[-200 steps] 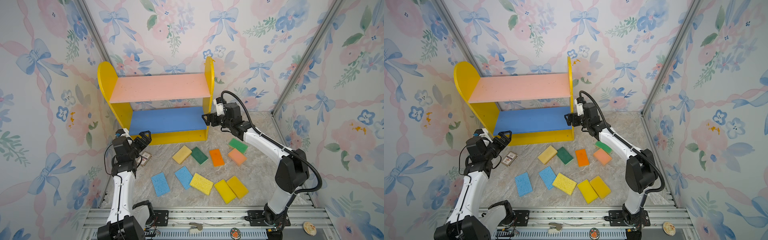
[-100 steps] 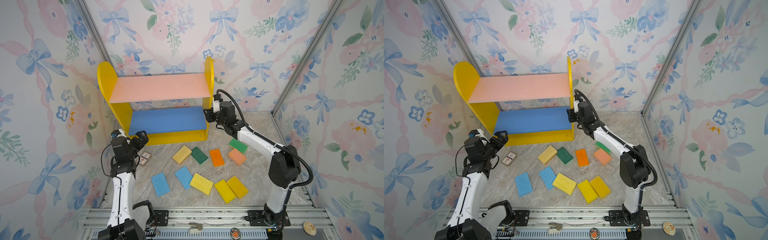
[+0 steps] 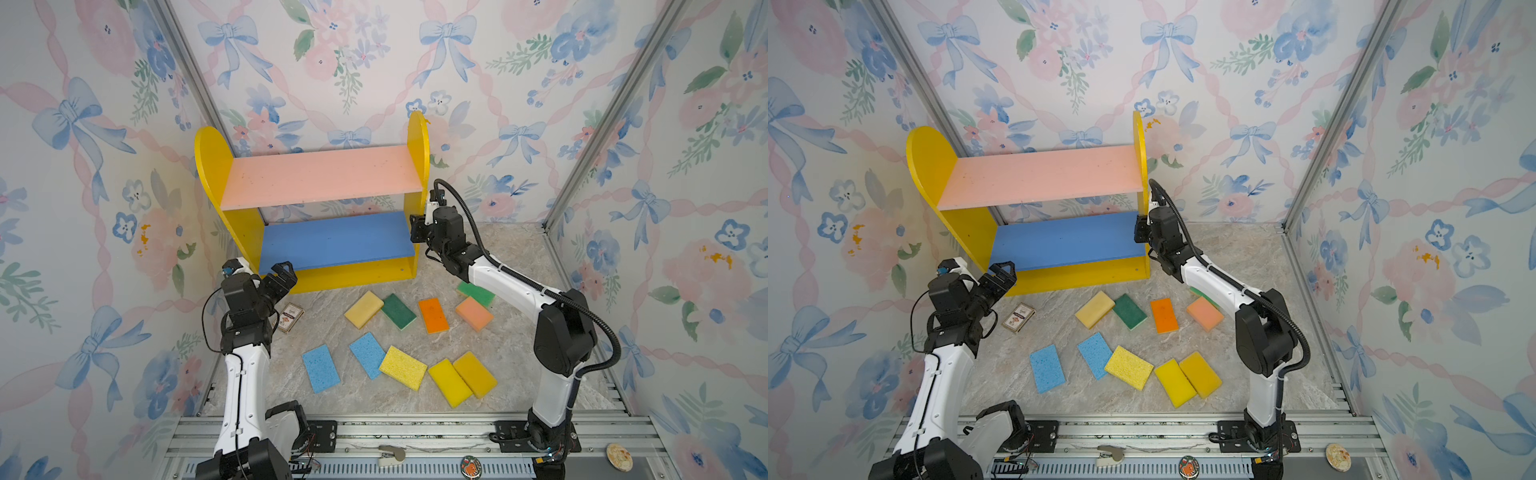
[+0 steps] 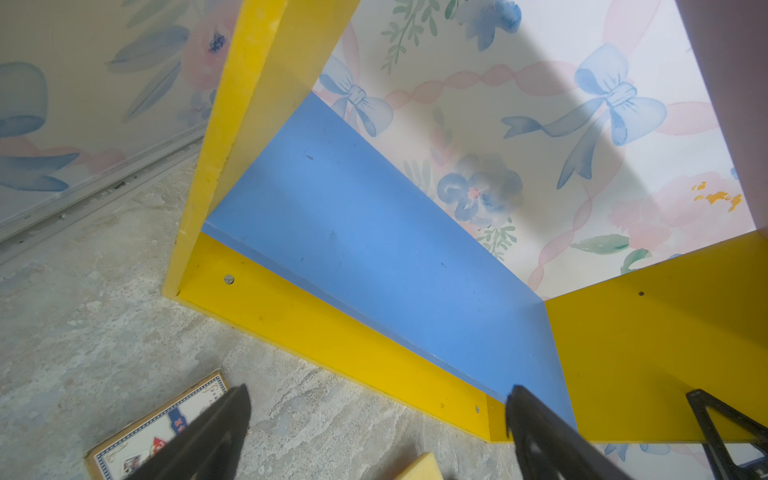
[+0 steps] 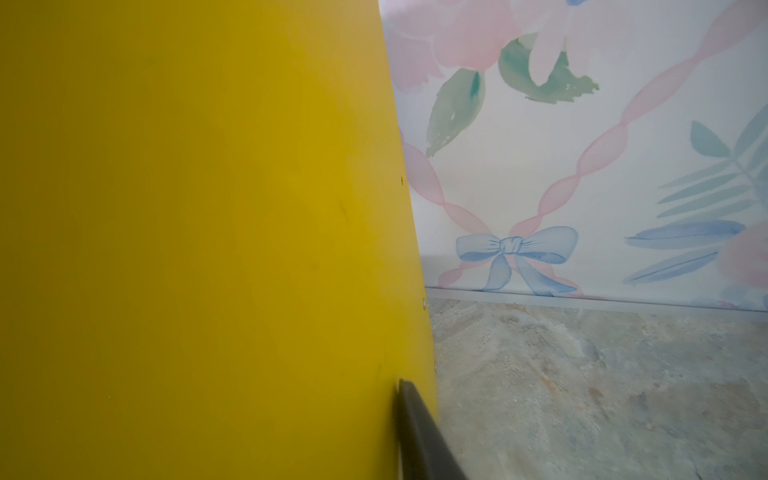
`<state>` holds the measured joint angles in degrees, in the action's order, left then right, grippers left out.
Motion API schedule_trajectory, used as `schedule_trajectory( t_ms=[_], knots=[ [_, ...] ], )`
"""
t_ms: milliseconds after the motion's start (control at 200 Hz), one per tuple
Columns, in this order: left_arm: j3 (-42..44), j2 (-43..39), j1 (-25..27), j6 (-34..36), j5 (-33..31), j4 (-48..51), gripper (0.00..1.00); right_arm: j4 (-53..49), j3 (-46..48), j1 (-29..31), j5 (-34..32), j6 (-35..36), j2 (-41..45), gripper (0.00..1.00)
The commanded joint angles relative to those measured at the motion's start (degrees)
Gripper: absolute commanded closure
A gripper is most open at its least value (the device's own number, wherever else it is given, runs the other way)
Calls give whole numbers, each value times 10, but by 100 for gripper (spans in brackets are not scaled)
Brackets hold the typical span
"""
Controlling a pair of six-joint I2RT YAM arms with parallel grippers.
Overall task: Place and organize the cleaning sponges onto the shelf
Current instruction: 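Push the yellow shelf unit farther from the robot with both grippers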
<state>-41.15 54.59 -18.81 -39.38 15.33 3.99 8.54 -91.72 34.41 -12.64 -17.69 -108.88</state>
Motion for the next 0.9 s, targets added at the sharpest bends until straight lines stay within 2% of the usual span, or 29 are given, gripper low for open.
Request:
schedule_trajectory(
  t_ms=[0,145,355,895],
  knots=[
    [-8,-4,-4,14,-10,3,2,24,13,15,-46,98,24,92],
    [-5,-8,-4,17,-12,3,2,29,40,11,-82,105,48,93],
    [-4,-11,-4,19,-10,3,2,25,81,-13,-98,95,95,93],
    [16,-25,4,16,11,-2,2,0,240,-127,-68,62,257,93]
  ],
)
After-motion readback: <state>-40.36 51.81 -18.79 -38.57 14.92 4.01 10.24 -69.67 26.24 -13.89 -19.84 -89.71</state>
